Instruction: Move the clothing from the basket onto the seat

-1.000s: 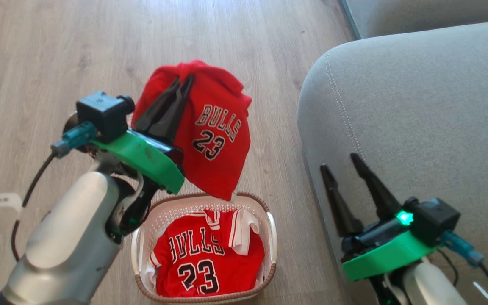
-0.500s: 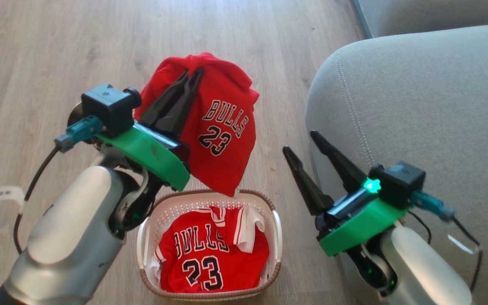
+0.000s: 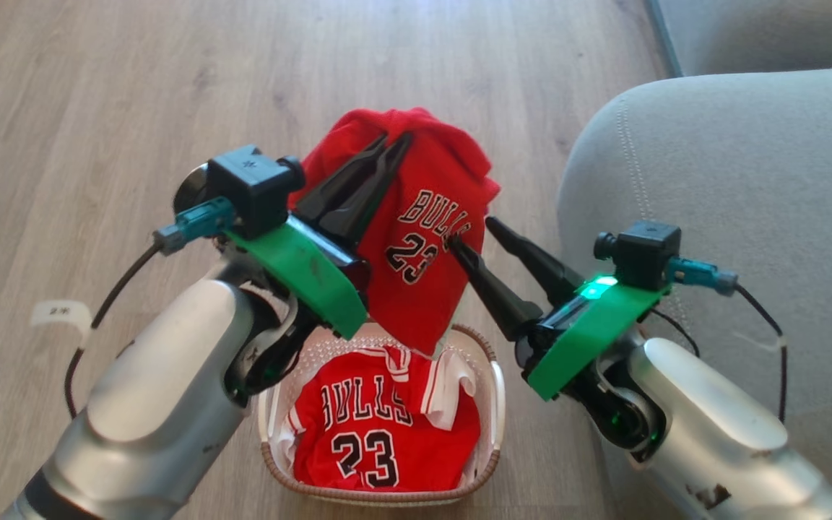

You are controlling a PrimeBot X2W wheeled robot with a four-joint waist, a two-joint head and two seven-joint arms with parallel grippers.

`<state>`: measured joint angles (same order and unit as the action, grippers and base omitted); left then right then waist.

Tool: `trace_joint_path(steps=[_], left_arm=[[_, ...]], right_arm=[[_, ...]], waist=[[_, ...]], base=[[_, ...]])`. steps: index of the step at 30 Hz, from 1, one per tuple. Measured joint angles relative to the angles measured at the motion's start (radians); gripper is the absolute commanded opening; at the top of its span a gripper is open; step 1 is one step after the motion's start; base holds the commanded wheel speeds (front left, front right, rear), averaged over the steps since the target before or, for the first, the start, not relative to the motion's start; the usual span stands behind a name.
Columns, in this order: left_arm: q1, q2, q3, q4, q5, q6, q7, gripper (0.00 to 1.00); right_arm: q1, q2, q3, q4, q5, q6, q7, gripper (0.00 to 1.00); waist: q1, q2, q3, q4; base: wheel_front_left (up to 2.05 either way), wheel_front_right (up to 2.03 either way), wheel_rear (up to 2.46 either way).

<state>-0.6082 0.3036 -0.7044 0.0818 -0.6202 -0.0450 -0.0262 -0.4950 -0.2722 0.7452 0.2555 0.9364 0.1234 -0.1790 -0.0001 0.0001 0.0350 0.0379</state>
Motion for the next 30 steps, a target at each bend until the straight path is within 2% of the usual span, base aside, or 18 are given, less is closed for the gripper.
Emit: trace_joint_path(steps=[7,12,13,14,15,23,30], left_arm=[[-0.009,-0.023,-0.035,0.023,0.001,-0.018,0.004,0.0],[-0.009,-0.028,-0.047,0.037,0.001,-0.026,0.004,0.0],[-0.009,-0.028,-0.051,0.044,0.001,-0.026,0.004,0.0],[-0.009,-0.028,-0.056,0.049,0.001,-0.026,0.004,0.0],[-0.009,-0.028,-0.058,0.051,0.001,-0.026,0.004,0.0],[-0.008,-0.026,-0.058,0.059,-0.002,-0.025,0.002,0.0],[-0.001,-0.021,-0.058,0.059,-0.009,-0.021,0.001,0.0]], right_arm=[[-0.082,-0.003,0.12,0.065,0.171,0.0,0.011,1.0],[-0.13,-0.003,0.185,0.081,0.216,0.0,-0.011,1.0],[-0.14,-0.002,0.201,0.083,0.219,0.0,-0.021,0.89],[-0.149,-0.002,0.212,0.086,0.224,0.0,-0.031,0.26],[-0.155,-0.002,0.219,0.088,0.23,0.0,-0.041,0.0],[-0.171,-0.012,0.255,0.103,0.235,0.0,-0.069,0.0],[-0.17,-0.017,0.218,0.093,0.206,0.0,-0.069,0.0]], waist=[[0.0,0.0,-0.001,0.045],[0.0,0.0,-0.009,0.065],[0.0,0.0,-0.012,0.068],[0.0,0.0,-0.015,0.071],[0.0,0.0,-0.017,0.073],[0.0,0.0,-0.031,0.072],[0.0,0.0,-0.03,0.058]], base=[[0.0,0.0,0.0],[0.0,0.0,0.0],[0.0,0.0,0.0],[0.0,0.0,0.0],[0.0,0.0,0.0],[0.0,0.0,0.0],[0.0,0.0,0.0]])
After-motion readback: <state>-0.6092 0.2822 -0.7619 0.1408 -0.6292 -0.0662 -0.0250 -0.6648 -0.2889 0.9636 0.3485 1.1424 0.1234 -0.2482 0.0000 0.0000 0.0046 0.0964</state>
